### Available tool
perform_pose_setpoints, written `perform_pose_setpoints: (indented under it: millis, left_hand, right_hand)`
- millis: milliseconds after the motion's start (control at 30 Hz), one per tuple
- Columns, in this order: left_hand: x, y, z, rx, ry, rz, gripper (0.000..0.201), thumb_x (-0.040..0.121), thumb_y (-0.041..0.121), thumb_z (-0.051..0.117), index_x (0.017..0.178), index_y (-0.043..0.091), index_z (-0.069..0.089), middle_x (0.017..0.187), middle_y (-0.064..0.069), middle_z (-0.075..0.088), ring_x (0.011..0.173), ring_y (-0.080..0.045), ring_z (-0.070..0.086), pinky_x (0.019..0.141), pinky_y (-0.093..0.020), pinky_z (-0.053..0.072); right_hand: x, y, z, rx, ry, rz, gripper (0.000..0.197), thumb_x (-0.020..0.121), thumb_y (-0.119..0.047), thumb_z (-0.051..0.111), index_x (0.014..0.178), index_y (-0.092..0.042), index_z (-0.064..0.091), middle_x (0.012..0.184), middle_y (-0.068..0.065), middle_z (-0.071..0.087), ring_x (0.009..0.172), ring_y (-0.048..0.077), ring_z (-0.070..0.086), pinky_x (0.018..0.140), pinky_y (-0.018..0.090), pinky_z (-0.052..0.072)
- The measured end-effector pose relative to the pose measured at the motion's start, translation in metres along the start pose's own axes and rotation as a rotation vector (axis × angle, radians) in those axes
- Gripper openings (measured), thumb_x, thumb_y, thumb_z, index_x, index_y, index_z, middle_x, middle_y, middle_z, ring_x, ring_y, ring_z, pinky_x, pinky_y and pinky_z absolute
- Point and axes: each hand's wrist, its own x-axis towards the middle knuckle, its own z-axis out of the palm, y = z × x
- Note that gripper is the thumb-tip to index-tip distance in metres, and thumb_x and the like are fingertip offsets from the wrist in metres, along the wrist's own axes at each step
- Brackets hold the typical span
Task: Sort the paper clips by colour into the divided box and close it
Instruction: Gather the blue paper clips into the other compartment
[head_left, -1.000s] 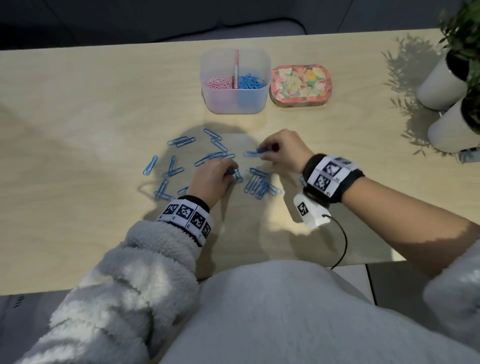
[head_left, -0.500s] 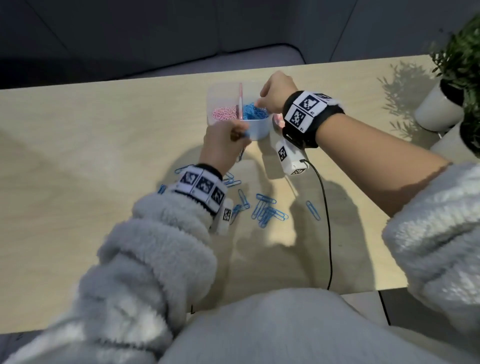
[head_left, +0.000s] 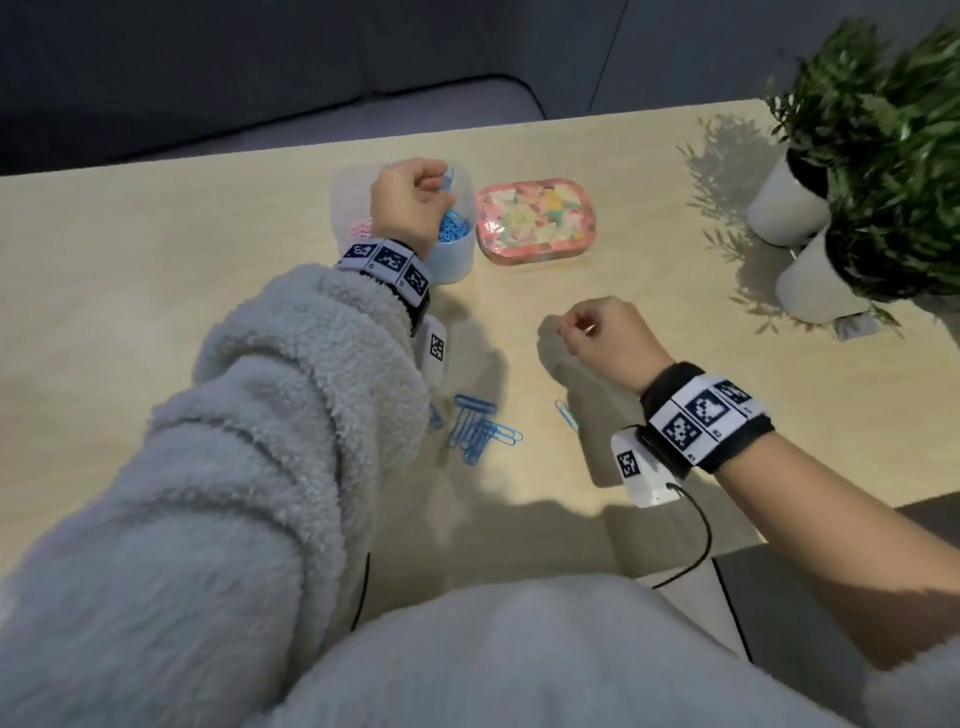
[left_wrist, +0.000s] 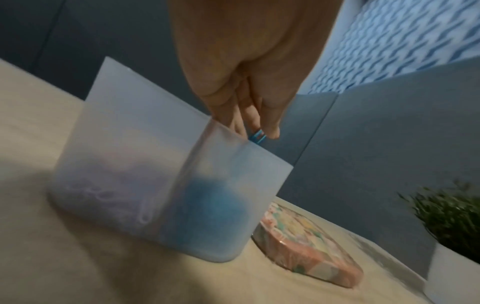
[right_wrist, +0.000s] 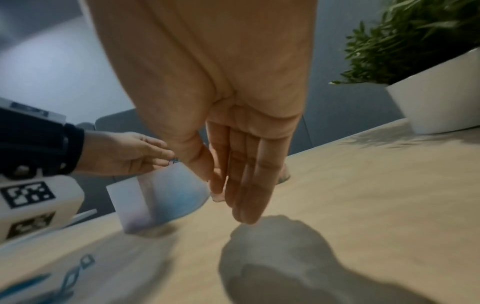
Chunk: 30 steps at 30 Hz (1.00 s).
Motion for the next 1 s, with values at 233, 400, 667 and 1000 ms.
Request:
perform_pose_setpoints:
  millis: [233,400,667,1000]
  left_hand:
    - [-0.052,-0.009,-0.025,0.215,-0.033,0.237,0.026,0.082,0.008,0.059,0.108,0.007,0.065,0.115,-0.011,0.061,0.091,-0.016,0.055,0.086,-0.024,0.046]
    - [-0.139,-0.057,-0.046,0.497,-0.280,0.184,0.028,0.081,0.020,0.066,0.108,0.009,0.064,0.108,-0.012,0.058,0.096,-0.025,0.054,0.089,-0.037,0.045]
    - [-0.209,-0.093,-0.071,0.522,-0.352,-0.033,0.038,0.077,0.007,0.069,0.113,0.007,0.058,0.110,-0.014,0.051,0.098,-0.029,0.058,0.092,-0.040,0.049]
    - [-0.199,-0.076,-0.063,0.704,-0.341,0.134,0.070,0.071,0.034,0.076,0.130,0.010,0.048,0.124,-0.013,0.048,0.113,-0.031,0.046,0.098,-0.039,0.040]
  right_hand:
    - [-0.040,0.032,0.015,-0.205,-0.188,0.072,0.026,0.072,-0.003,0.060,0.060,-0.020,0.045,0.073,0.006,0.062,0.076,0.028,0.056,0.063,0.028,0.036]
    - [-0.052,0.031,0.045,-0.130,-0.162,0.014,0.014,0.068,0.001,0.057,0.076,-0.010,0.054,0.081,0.016,0.064,0.078,0.035,0.057,0.069,0.036,0.044]
    - [-0.042,-0.019,0.092,-0.111,-0.176,-0.118,0.021,0.087,-0.004,0.049,0.107,-0.004,0.056,0.110,0.018,0.057,0.099,0.034,0.056,0.084,0.036,0.043]
    - [-0.048,-0.016,0.078,-0.328,-0.367,-0.261,0.077,0.066,-0.039,0.079,0.125,-0.004,0.043,0.122,0.016,0.045,0.110,0.031,0.049,0.094,0.043,0.045]
